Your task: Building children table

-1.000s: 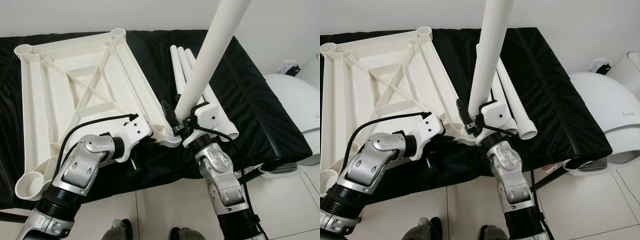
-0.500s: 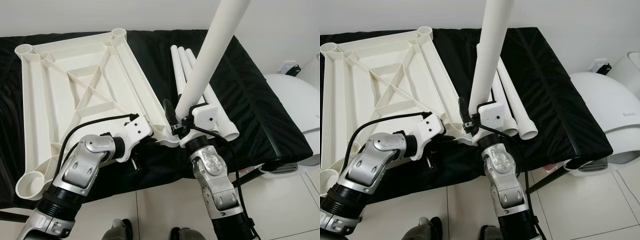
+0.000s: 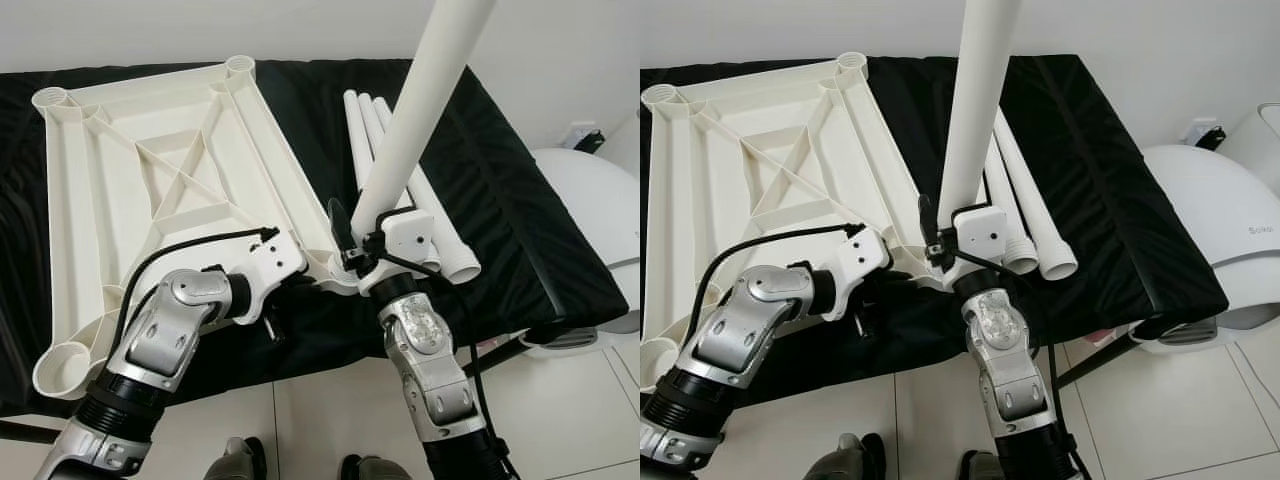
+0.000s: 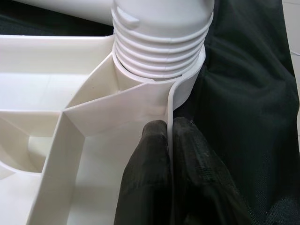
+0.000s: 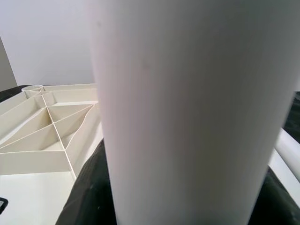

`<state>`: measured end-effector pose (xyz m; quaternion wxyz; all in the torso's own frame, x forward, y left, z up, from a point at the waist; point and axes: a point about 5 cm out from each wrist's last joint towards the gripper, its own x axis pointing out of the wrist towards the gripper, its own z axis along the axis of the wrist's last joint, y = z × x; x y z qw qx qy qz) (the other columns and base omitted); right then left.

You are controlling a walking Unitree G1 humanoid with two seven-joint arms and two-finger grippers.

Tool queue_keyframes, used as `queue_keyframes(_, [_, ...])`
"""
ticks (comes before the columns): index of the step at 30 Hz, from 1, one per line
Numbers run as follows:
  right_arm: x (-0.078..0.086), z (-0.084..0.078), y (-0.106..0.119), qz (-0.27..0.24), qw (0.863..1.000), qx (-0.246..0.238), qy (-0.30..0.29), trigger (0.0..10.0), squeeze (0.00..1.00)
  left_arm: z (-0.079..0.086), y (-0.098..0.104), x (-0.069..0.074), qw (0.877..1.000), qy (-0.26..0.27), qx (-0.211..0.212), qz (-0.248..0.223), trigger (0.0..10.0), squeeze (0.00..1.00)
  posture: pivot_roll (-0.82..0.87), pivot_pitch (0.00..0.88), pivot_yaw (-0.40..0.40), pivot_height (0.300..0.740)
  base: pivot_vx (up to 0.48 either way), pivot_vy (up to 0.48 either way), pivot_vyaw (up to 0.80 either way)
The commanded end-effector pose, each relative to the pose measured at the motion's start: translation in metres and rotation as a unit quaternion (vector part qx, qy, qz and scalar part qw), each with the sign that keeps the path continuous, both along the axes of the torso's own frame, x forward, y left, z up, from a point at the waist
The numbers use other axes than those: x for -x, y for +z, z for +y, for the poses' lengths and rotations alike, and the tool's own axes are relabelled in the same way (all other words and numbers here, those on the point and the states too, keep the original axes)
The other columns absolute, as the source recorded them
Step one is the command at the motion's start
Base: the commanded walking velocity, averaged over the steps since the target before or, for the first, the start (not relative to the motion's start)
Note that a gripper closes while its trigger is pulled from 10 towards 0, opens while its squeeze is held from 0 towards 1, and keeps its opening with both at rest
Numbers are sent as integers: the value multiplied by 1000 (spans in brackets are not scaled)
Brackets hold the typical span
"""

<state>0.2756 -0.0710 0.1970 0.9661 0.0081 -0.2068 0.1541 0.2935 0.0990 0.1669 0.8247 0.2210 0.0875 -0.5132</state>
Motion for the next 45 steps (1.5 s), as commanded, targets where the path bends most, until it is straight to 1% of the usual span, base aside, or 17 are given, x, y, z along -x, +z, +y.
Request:
queue_keyframes(1, [2, 0, -18, 46, 999, -8, -18, 10000, 0, -1, -12, 2, 1000, 21, 7, 20, 10000, 0, -3, 178, -19, 740, 0, 0, 0])
queue_keyframes(6, [3, 0, -17, 45, 999, -11, -13, 10000, 0, -1, -12, 2, 1000, 20, 8, 20, 10000, 0, -4, 176, -20, 740, 0, 0, 0])
queue_keyframes(7, [3, 0, -17, 43, 999, -14, -9, 10000, 1000, -2, -12, 3, 1000, 20, 8, 20, 10000, 0, -4, 175, -22, 740, 0, 0, 0])
queue_keyframes(11, [6, 2, -14, 35, 999, -25, 12, 10000, 1000, -3, -13, 3, 1000, 19, 10, 20, 10000, 0, -6, 170, -24, 740, 0, 0, 0])
queue_keyframes(16, [7, 2, -12, 30, 999, -29, 21, 10000, 1000, -4, -13, 3, 1000, 19, 10, 20, 10000, 0, -8, 169, -24, 740, 0, 0, 0])
queue_keyframes(18, [9, 4, -10, 23, 999, -33, 37, 10000, 1000, -4, -13, 3, 1000, 18, 11, 20, 10000, 0, -9, 170, -24, 740, 0, 0, 0])
queue_keyframes(22, [7, 3, -9, 25, 998, -32, 44, 10000, 1000, -4, -13, 3, 1000, 18, 12, 21, 10000, 0, -10, 170, -23, 740, 0, 0, 0])
queue_keyframes(23, [6, 2, -8, 24, 998, -29, 48, 10000, 0, -5, -13, 3, 1000, 18, 12, 21, 10000, 0, -12, 170, -23, 740, 0, 0, 0])
queue_keyframes(25, [5, 1, -7, 23, 998, -26, 57, 10000, 0, -5, -14, 3, 1000, 18, 12, 21, 10000, 0, -12, 171, -23, 740, 0, 0, 0])
queue_keyframes(31, [2, -3, -5, 13, 998, -17, 53, 10000, 0, -5, -13, 3, 1000, 18, 12, 21, 10000, 0, -14, 172, -25, 740, 0, 0, 0])
queue_keyframes(32, [2, -5, -4, 9, 998, -17, 54, 1843, 0, -5, -13, 3, 1000, 18, 13, 21, 10000, 0, -13, 173, -25, 740, 0, 0, 0])
queue_keyframes(33, [2, -5, -4, 9, 998, -17, 54, 1843, 0, -5, -13, 3, 1000, 18, 13, 21, 10000, 0, -13, 173, -25, 740, 0, 0, 0])
queue_keyframes(34, [1, -7, -2, 5, 998, -20, 57, 0, 0, -5, -14, 3, 1000, 19, 13, 22, 10000, 0, -13, 176, -23, 740, 0, 0, 0])
queue_keyframes(40, [-1, -11, 0, 2, 998, -19, 64, 0, 0, -4, -14, 4, 999, 21, 13, 24, 10000, 0, -9, 181, -24, 740, 0, 0, 0])
queue_keyframes(45, [-3, -12, 0, 4, 998, -18, 66, 0, 0, -4, -14, 4, 999, 22, 14, 25, 10000, 0, -6, 184, -22, 740, 0, 0, 0])
